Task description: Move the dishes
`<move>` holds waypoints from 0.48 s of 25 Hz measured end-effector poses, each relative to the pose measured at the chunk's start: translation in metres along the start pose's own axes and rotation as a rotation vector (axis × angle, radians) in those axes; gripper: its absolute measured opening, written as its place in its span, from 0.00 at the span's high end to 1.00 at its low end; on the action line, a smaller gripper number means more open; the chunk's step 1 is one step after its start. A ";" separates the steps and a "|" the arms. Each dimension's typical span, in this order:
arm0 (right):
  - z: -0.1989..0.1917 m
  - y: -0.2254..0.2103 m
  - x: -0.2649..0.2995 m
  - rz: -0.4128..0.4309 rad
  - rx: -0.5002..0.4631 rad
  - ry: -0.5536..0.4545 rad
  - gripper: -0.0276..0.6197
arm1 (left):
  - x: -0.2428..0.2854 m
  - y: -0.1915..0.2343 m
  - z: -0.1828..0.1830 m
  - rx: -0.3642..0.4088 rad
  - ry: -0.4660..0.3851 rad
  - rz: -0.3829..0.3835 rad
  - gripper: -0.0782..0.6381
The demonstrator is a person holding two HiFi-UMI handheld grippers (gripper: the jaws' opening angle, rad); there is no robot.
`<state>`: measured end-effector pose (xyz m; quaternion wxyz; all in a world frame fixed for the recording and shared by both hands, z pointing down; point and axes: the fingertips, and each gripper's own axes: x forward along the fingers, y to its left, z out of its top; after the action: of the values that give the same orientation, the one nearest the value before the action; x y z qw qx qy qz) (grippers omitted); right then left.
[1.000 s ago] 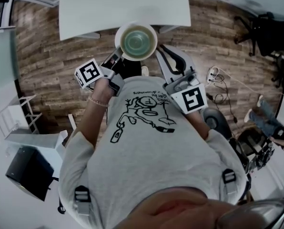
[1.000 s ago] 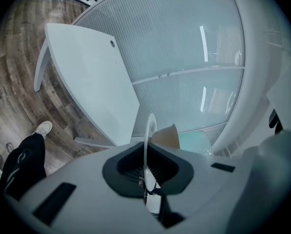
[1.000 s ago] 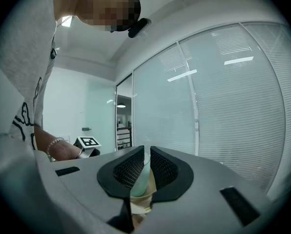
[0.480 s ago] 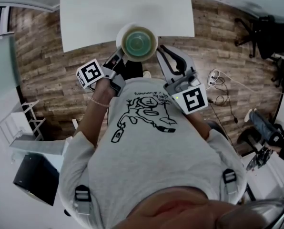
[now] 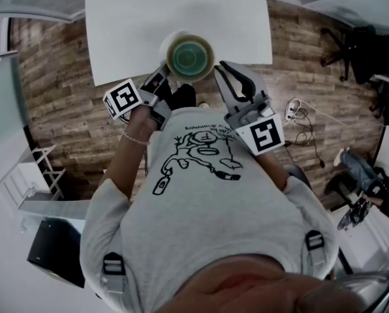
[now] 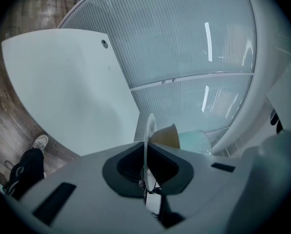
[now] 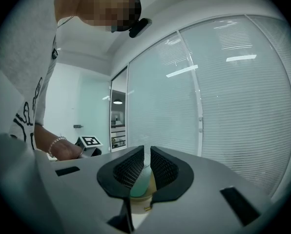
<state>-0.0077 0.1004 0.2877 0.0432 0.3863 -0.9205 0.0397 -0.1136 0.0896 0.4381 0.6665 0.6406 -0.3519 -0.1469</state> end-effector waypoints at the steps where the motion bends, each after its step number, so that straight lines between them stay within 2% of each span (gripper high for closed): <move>1: 0.001 0.000 0.006 -0.001 0.001 0.000 0.89 | 0.000 0.000 0.006 0.001 0.000 0.001 0.88; 7: 0.006 -0.002 0.037 -0.014 -0.006 -0.010 0.89 | 0.000 0.005 0.040 0.013 0.001 -0.003 0.88; 12: 0.008 -0.003 0.052 -0.021 -0.008 -0.006 0.89 | 0.000 0.005 0.056 -0.015 0.001 -0.006 0.88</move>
<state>-0.0420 0.0608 0.2859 0.0422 0.3957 -0.9168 0.0344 -0.1516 0.0484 0.4390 0.6711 0.6367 -0.3485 -0.1511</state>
